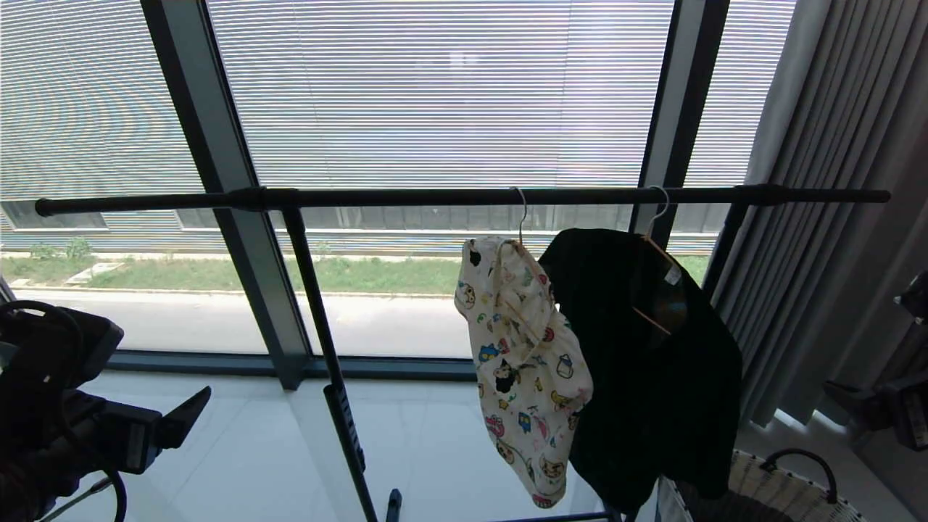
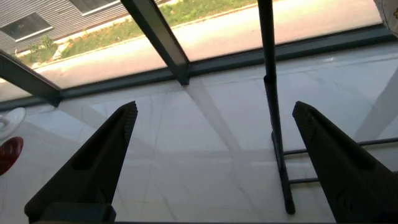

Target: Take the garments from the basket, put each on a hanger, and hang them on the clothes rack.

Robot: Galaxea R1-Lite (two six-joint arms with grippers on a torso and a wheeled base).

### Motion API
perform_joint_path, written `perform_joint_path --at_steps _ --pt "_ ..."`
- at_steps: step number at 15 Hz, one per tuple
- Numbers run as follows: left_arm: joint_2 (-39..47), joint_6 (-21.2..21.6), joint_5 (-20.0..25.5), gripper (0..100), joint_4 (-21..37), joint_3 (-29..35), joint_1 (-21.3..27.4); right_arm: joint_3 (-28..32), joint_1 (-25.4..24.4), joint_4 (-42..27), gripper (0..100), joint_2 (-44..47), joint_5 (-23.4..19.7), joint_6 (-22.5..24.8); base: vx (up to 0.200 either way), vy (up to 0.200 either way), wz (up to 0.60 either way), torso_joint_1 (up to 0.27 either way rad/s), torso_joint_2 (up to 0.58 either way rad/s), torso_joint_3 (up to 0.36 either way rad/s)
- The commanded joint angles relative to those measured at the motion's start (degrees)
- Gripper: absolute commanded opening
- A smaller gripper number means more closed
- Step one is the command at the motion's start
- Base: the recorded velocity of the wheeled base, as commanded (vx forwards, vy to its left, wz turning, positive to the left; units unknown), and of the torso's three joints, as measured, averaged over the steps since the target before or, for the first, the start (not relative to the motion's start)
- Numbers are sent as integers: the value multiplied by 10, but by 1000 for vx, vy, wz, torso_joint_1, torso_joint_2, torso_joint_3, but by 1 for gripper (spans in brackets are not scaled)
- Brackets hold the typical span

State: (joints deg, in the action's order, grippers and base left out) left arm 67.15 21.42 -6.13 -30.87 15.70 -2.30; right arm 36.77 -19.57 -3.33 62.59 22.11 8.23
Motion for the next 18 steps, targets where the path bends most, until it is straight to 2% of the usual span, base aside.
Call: perform_joint_path --at_steps 1,5,8,13,15,16,18 --pt "-33 -3 -2 100 0 -16 -16 -18 1 1 100 -26 0 7 -200 0 0 2 7 7" --pt "-76 -4 -2 100 0 -59 -32 -45 12 0 100 -55 6 9 -200 0 0 -1 -1 1" --pt "-103 -15 -1 100 0 -86 -72 -69 23 -1 100 -84 17 11 -200 0 0 1 -2 6" --pt "-190 -29 -2 100 1 -155 -75 -116 47 -3 100 -146 20 34 -200 0 0 -2 3 4" --pt "-261 -68 -5 100 31 -157 -75 -146 60 -4 100 -185 20 44 0 0 0 0 0 0" --pt "-279 -74 -6 100 40 -157 -75 -152 66 -4 100 -193 20 50 0 0 0 0 0 0" --pt "-385 -82 -9 100 107 -157 -72 -192 104 -4 100 -251 20 71 0 0 0 0 0 0"
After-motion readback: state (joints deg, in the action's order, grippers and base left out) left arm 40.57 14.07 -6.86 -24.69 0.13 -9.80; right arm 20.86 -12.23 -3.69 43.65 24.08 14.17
